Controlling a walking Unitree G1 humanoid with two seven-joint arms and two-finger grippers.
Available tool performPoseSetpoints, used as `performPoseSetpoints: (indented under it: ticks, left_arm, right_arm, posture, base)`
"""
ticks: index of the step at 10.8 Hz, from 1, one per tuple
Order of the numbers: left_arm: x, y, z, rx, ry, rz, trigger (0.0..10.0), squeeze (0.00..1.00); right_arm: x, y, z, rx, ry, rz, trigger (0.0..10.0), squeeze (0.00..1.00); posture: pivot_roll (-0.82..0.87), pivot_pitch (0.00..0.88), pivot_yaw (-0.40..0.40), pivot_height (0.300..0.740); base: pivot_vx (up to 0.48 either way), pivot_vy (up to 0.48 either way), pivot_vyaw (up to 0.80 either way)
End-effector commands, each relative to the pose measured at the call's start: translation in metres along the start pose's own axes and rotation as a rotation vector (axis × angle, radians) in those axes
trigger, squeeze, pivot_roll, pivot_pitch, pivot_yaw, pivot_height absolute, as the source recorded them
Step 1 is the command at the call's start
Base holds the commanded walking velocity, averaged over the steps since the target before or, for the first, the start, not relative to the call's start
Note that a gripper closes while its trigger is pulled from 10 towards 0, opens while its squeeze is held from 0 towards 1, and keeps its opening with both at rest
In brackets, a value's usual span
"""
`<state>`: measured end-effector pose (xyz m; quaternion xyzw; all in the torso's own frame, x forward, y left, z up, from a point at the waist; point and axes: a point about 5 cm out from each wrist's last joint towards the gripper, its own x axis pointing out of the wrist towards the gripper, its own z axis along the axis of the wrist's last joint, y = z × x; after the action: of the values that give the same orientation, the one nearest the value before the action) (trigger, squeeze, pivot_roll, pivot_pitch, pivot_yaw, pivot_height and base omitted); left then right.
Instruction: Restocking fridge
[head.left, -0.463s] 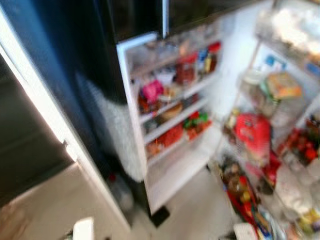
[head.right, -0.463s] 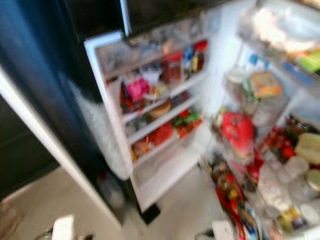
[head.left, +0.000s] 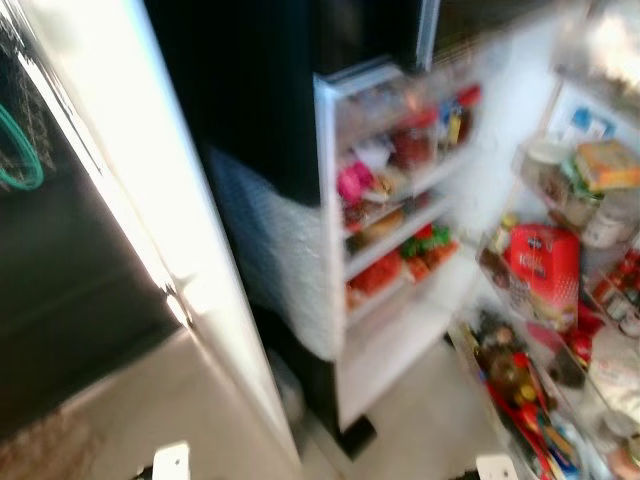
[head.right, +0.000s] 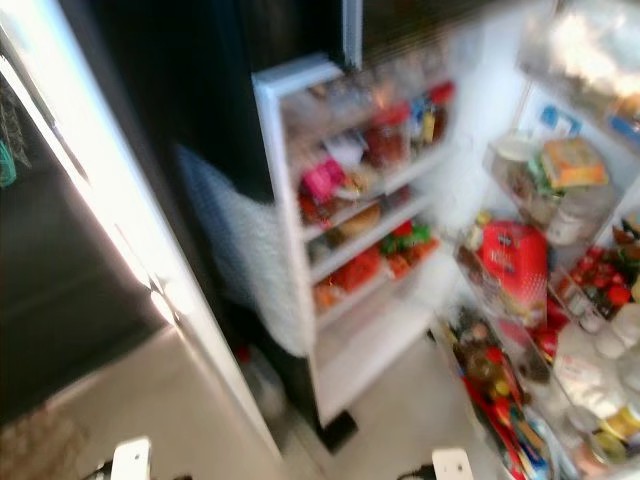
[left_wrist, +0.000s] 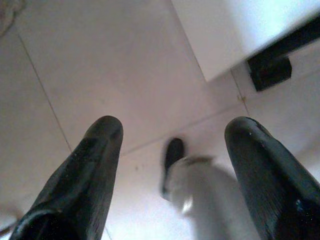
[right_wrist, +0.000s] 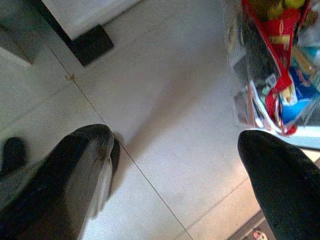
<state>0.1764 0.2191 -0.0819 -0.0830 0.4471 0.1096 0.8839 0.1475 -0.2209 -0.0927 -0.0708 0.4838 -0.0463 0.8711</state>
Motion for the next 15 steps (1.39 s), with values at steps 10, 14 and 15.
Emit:
performPoseSetpoints:
  ticks: [10,14,15]
  left_arm:
    - [-0.0014,0.0088,-0.0027,0.006,0.010,0.030,10.0,0.00]
    - [-0.0017,0.0093,-0.0040,0.017,0.014,0.032,10.0,0.00]
    - [-0.0019,0.0095,-0.0048,0.019,0.015,0.031,10.0,0.00]
  right_arm:
    - [0.0007,0.0054,0.0014,-0.003,0.007,0.016,10.0,0.00]
    - [0.0000,0.0045,-0.0025,0.042,0.021,-0.020,10.0,0.00]
    - [-0.0010,0.0040,-0.0067,0.140,0.029,-0.066,10.0,0.00]
  posture:
    - [-0.13,0.000,0.031,0.740]
    - [-0.14,0.000,0.038,0.740]
    - [-0.15,0.000,0.040,0.740]
  base:
    - [0.000,0.000,-0.15]
    - [0.000,0.000,0.00]
    - [0.000,0.000,0.00]
